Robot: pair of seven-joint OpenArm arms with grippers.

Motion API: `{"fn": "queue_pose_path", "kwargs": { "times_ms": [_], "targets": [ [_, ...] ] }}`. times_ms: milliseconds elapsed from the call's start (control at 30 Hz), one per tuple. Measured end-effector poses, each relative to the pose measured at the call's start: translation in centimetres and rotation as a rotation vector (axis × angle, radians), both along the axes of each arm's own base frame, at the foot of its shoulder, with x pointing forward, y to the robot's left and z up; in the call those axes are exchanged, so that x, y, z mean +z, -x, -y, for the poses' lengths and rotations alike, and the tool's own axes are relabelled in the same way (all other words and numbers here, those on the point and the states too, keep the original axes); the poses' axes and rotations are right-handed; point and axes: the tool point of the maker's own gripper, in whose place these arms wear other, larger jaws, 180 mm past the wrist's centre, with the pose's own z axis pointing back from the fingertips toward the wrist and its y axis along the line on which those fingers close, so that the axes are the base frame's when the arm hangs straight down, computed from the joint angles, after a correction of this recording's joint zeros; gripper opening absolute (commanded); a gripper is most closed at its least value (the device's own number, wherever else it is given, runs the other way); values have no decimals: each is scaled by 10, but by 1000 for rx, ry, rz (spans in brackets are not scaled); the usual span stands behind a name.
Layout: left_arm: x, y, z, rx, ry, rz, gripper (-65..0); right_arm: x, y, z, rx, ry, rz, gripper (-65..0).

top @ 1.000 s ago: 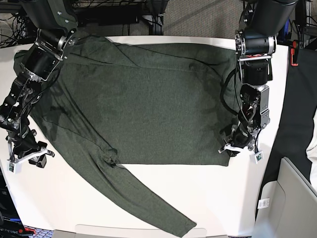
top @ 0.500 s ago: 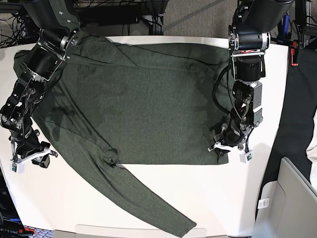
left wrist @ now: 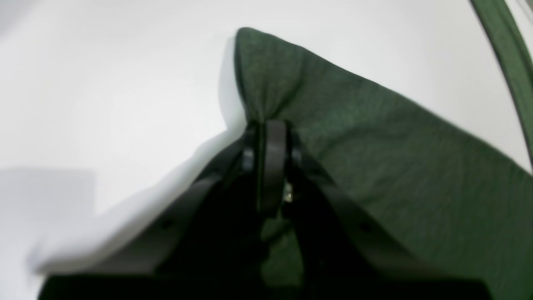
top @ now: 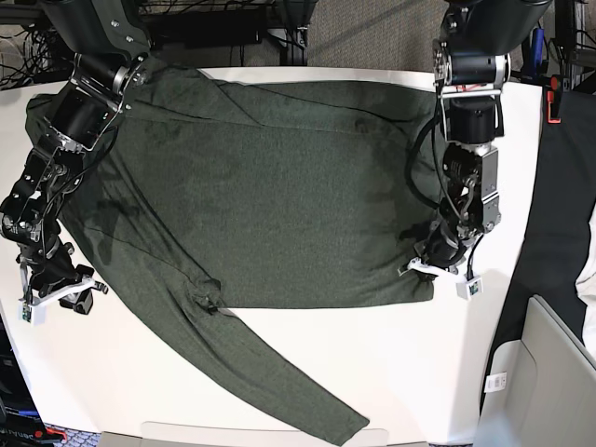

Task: Fold the T-shirt properly
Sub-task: 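Close both grippers on the hem corners, then lift the hem and fold it toward the shoulder edge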

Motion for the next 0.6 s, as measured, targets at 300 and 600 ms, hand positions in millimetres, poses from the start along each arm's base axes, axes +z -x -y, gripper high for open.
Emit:
{"fn": "queue_pose_path", "kwargs": {
  "times_ms": [300, 600],
  "targets": [
    [31, 3, 9, -55, -27, 55, -650, -33, 9, 17, -31, 84, -134, -459],
    [22, 19, 13, -72, -27, 24, -650, -67, 3, 28, -35, 191, -223, -459]
  ]
}}
